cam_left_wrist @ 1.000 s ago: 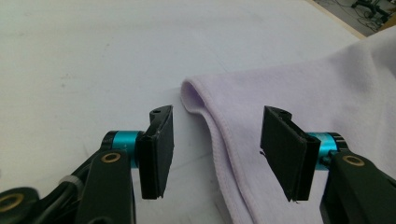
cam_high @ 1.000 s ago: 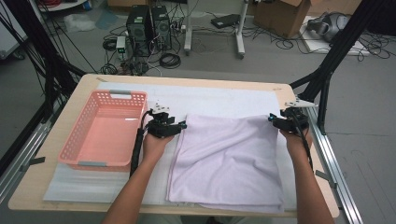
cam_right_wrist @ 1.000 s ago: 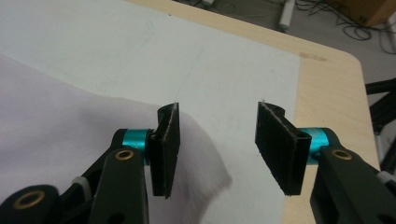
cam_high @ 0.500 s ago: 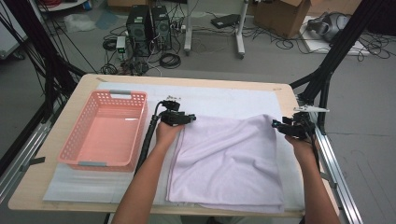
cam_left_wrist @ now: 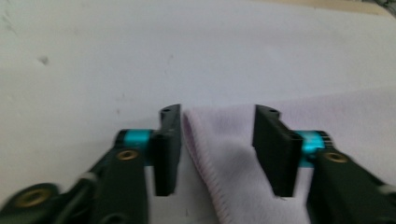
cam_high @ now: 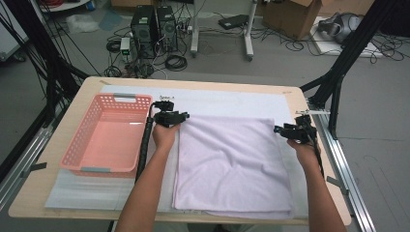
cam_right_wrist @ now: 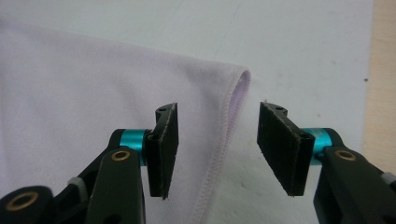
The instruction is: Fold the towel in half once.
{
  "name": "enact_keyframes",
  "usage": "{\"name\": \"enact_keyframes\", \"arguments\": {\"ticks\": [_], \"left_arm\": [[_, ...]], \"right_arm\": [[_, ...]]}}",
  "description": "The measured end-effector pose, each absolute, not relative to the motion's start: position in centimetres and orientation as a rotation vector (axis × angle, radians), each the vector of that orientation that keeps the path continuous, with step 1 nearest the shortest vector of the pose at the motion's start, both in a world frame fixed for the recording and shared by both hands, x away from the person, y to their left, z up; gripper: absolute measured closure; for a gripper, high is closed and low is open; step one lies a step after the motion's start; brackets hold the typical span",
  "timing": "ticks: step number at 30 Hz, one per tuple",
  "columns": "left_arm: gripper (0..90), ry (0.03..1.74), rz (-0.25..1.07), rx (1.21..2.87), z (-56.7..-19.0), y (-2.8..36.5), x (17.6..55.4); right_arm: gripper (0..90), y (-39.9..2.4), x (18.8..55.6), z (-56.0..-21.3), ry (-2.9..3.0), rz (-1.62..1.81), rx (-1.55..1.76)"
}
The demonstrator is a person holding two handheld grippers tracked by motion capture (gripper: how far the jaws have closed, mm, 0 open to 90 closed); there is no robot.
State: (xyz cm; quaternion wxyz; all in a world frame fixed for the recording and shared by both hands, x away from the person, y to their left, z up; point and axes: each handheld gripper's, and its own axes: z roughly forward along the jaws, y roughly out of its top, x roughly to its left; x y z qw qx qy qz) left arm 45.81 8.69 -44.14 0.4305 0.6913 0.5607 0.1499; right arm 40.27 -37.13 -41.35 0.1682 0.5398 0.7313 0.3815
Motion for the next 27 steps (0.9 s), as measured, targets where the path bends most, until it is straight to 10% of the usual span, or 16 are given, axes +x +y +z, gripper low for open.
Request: {"name": "enact_keyframes", "arguments": {"ticks": [11,17,27], "left_arm": [[40.9,1.305,0.317,1.84,-44.7,8.3,45.2],[83.9,1.267,0.295,1.872,-44.8,7.8,45.0],[85.8,1.193,0.447,1.694,-43.4,7.7,45.5]], "right_arm": [[55.1,-35.2,42.2,-44.2,2.133,0.959,1.517],[82.8,-34.8,42.2,-44.1,2.176,0.98,1.484],[85.7,-36.1,42.6,-42.1,2.017,1.026,1.402]]}}
